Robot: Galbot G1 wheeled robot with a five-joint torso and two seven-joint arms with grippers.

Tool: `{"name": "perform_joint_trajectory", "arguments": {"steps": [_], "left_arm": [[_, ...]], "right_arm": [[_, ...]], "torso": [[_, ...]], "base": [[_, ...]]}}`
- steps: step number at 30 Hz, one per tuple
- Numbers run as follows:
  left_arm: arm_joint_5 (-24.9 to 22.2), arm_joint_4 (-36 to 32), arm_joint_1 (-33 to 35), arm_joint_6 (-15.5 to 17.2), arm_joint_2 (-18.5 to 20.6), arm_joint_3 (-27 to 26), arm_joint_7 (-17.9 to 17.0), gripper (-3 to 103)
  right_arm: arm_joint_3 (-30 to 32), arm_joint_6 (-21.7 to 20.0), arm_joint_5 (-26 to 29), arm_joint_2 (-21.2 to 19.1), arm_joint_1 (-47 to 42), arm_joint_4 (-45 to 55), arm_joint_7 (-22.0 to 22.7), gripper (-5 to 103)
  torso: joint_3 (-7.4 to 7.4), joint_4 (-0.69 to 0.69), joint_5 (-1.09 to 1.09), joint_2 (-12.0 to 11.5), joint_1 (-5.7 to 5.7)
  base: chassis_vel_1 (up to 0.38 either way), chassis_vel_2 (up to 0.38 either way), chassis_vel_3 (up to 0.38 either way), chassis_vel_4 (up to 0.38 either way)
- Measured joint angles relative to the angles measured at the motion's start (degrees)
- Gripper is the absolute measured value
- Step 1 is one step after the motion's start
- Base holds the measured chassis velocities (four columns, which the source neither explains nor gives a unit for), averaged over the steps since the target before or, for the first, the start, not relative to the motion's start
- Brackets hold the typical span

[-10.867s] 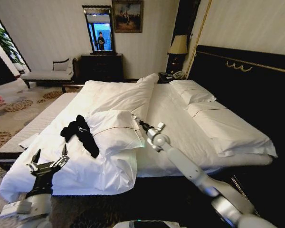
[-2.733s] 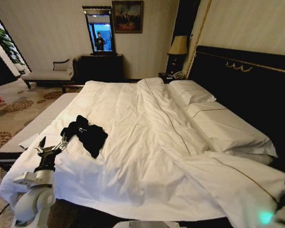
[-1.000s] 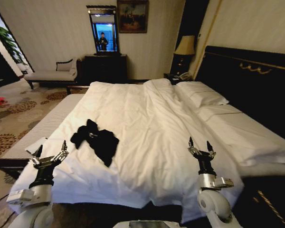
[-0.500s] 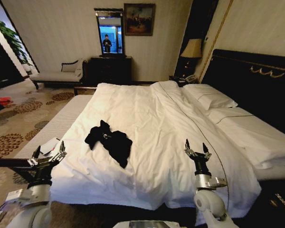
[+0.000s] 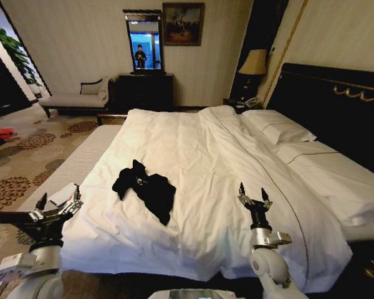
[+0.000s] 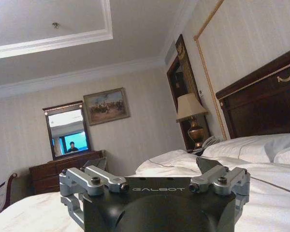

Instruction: Fold the clothes on the bed.

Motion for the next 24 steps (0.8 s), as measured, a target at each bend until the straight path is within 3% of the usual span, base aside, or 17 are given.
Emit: {"name": "perform_joint_trajectory", "arguments": {"steps": [6, 12, 16, 18, 20, 22, 24], "left_arm": [[0.12, -0.56, 0.01, -0.03, -0.57, 0.21, -0.60, 100], [0.13, -1.49, -0.62, 0.62, -0.99, 0.14, -3.61, 100], [-0.07, -3.08, -0.58, 3.45, -1.28, 0.42, -6.19, 100], [-0.74, -5.66, -0.22, 8.92, -1.21, 0.79, -8.37, 100], [-2.27, -8.02, -0.63, 13.12, -0.83, 1.00, -9.74, 100], [-3.79, -9.80, -1.34, 15.42, -0.58, 1.07, -10.35, 100], [-4.25, -10.45, -1.60, 16.04, -0.52, 1.08, -10.45, 100]], "right_arm": [[-1.26, 0.53, 0.03, -0.19, 0.20, 0.01, 0.53, 100], [-3.82, 0.21, 0.12, -0.97, 0.38, 2.43, 0.54, 100], [-4.98, -0.11, 0.55, -2.70, 1.70, 2.42, -0.29, 100], [-6.16, -2.84, 3.05, -8.00, 2.84, 3.97, -3.00, 100], [-8.33, -6.09, 8.54, -14.07, 4.81, 5.87, -2.93, 100], [-11.12, -8.59, 14.62, -17.76, 7.57, 6.55, -1.46, 100], [-12.55, -9.35, 17.29, -18.91, 8.94, 6.50, -1.01, 100]], "torso": [[0.00, 0.00, 0.03, 0.00, 0.00], [-0.02, -0.01, 0.02, 0.01, -0.04], [-0.02, 0.00, 0.03, 0.01, -0.04], [0.00, 0.00, 0.03, 0.01, -0.03], [-0.01, 0.00, 0.02, 0.01, -0.03], [-0.01, 0.00, 0.02, 0.01, -0.03], [-0.01, 0.00, 0.04, 0.01, -0.03]], "base": [[-0.010, 0.038, 0.012, -0.029], [0.000, 0.000, 0.000, 0.000], [0.000, 0.000, 0.000, 0.000], [0.000, 0.000, 0.000, 0.000], [0.000, 0.000, 0.000, 0.000], [0.000, 0.000, 0.000, 0.000], [0.000, 0.000, 0.000, 0.000]]}}
